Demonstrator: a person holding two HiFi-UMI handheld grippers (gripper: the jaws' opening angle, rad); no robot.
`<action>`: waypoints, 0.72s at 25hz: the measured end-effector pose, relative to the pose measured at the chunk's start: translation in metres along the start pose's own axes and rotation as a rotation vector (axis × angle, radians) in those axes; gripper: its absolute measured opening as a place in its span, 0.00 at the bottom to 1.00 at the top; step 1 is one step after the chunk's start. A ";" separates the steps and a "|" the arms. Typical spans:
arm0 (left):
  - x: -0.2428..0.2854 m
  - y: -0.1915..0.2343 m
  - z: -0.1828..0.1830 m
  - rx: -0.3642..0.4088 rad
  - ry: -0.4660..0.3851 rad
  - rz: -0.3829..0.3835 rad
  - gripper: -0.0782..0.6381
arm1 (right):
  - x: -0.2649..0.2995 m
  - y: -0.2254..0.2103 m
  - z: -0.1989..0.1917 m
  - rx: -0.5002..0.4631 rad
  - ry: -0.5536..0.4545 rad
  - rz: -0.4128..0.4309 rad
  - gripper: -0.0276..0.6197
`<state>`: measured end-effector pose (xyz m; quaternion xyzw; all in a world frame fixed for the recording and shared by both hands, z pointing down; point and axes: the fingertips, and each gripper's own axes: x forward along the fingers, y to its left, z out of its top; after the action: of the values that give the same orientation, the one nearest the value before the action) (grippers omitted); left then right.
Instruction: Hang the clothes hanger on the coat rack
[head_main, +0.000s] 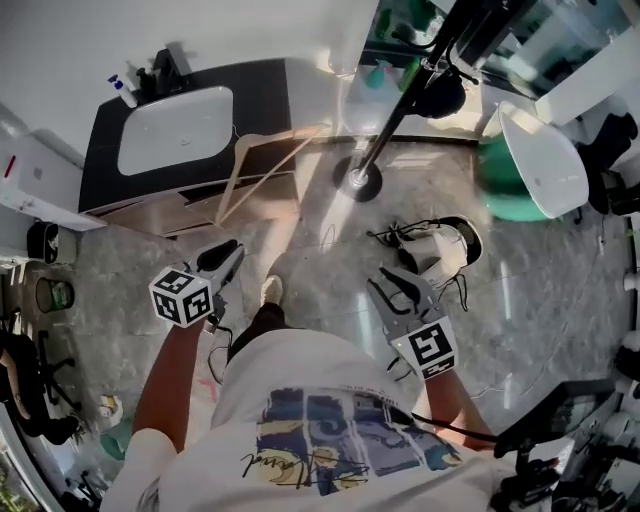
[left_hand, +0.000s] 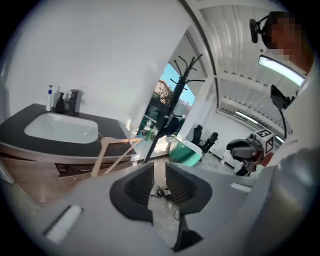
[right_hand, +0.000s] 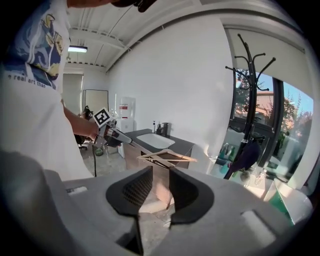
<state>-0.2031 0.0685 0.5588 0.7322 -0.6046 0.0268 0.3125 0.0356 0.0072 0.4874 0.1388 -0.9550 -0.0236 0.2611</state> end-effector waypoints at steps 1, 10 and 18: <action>0.003 0.025 0.004 -0.029 -0.001 0.016 0.22 | 0.009 -0.003 0.005 0.009 0.008 -0.008 0.20; 0.060 0.184 -0.013 -0.307 0.053 0.010 0.38 | 0.073 -0.009 0.035 0.095 0.084 -0.106 0.20; 0.116 0.213 -0.054 -0.715 0.031 -0.206 0.47 | 0.091 0.001 0.037 0.146 0.177 -0.179 0.20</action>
<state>-0.3464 -0.0214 0.7412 0.6331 -0.4941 -0.2064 0.5589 -0.0582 -0.0184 0.5004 0.2437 -0.9113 0.0352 0.3301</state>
